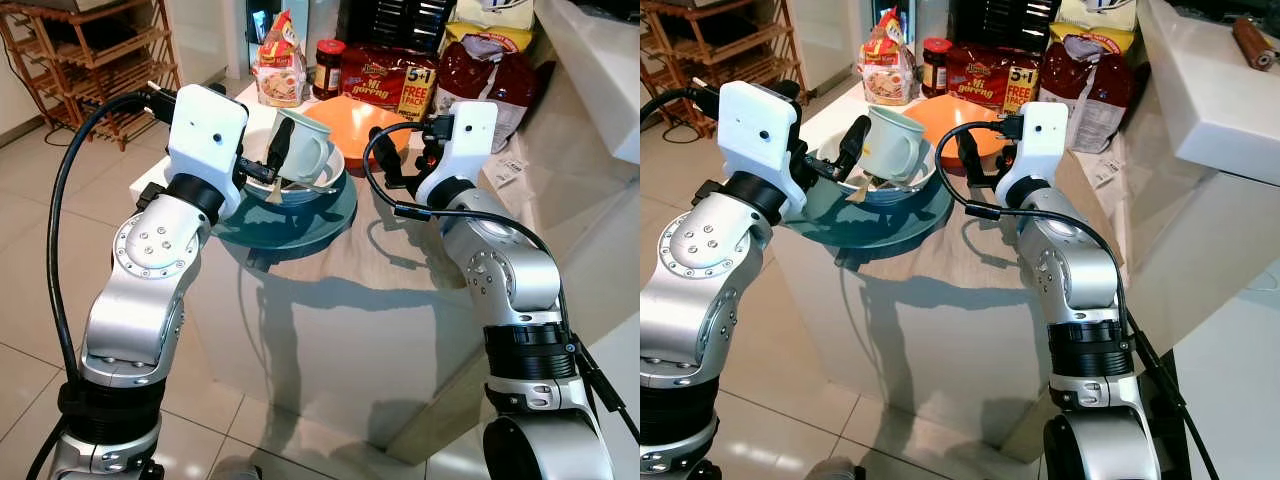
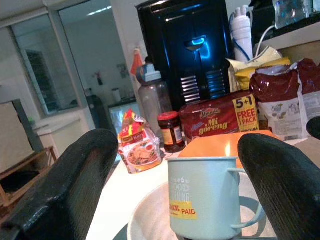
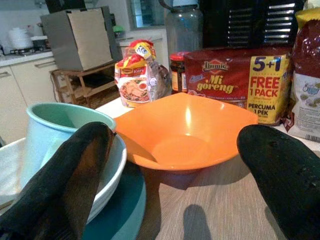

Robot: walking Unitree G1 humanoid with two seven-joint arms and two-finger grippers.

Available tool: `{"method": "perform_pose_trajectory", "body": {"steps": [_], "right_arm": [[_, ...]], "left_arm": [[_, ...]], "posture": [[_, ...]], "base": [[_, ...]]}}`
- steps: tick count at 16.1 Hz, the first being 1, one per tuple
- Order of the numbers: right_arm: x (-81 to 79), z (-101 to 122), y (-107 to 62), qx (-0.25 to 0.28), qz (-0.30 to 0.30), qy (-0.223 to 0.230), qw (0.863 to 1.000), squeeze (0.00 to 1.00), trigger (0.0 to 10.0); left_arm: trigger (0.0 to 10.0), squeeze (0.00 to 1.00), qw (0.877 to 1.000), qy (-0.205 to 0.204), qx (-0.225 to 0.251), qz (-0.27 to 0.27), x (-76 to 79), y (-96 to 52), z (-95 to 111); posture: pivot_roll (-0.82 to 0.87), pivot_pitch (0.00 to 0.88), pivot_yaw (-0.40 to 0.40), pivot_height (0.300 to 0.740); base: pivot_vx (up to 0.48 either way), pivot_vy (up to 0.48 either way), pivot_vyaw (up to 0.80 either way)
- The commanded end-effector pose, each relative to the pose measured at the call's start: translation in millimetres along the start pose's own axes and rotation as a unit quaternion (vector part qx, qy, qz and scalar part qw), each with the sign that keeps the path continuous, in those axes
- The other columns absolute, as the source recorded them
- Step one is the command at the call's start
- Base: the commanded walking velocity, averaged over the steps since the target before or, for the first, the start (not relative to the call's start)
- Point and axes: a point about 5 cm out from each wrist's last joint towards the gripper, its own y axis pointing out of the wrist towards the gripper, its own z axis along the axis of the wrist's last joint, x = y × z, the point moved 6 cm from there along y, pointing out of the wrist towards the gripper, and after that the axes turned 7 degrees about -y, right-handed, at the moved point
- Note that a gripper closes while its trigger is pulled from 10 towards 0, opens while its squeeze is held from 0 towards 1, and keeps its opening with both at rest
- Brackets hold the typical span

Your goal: Setting the table

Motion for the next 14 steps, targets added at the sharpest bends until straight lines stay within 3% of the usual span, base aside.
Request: {"method": "perform_pose_trajectory", "body": {"steps": [1, 2, 3, 6, 10, 13, 14], "right_arm": [[7.2, 0.9, 1.0, -0.001, -0.013, 0.003, 1.0, 0.0, 10.0], [13.2, -5.0, 3.4, -0.01, -0.03, 0.032, 0.999, 0.0, 10.0], [17.1, -9.9, 6.3, -0.019, -0.039, 0.054, 0.998, 1.0, 10.0], [32.6, -16.8, 27.6, -0.048, -0.076, 0.099, 0.991, 1.0, 10.0], [43.9, -5.5, 51.2, -0.061, -0.105, 0.221, 0.968, 1.0, 10.0], [46.6, -9.2, 59.3, -0.095, -0.122, 0.245, 0.957, 1.0, 10.0], [46.0, -11.4, 60.8, -0.108, -0.126, 0.249, 0.954, 0.72, 10.0]], "left_arm": [[10.0, 0.0, 1.0, 0.006, -0.001, -0.011, 4.8, -0.2, 1.9], [10.0, 0.0, 1.0, 0.008, -0.003, -0.017, 6.3, 0.1, 1.2], [10.0, 0.0, 1.0, 0.011, -0.003, -0.021, 7.4, 0.1, 0.8], [10.0, 0.0, 0.998, 0.029, 0.002, -0.058, 16.0, -1.7, 4.4], [10.0, 0.0, 0.988, 0.047, 0.015, -0.144, 42.4, -13.7, 15.3], [10.0, 0.0, 0.987, 0.054, 0.015, -0.149, 43.1, -13.7, 16.8], [10.0, 0.0, 0.987, 0.054, 0.015, -0.151, 43.0, -14.7, 17.9]], "posture": [[0.12, 0.031, -0.079, 0.74], [0.12, 0.035, -0.074, 0.74], [0.12, 0.035, -0.074, 0.74], [0.14, 0.048, -0.086, 0.74], [0.15, 0.059, -0.096, 0.74], [0.16, 0.065, -0.103, 0.74], [0.16, 0.068, -0.105, 0.74]], "base": [[0.0, 0.0, 0.0], [0.0, 0.0, 0.0], [0.0, 0.0, 0.0], [0.0, 0.0, 0.0], [0.0, 0.0, 0.0], [0.0, 0.0, 0.0], [0.0, 0.0, 0.0]]}}
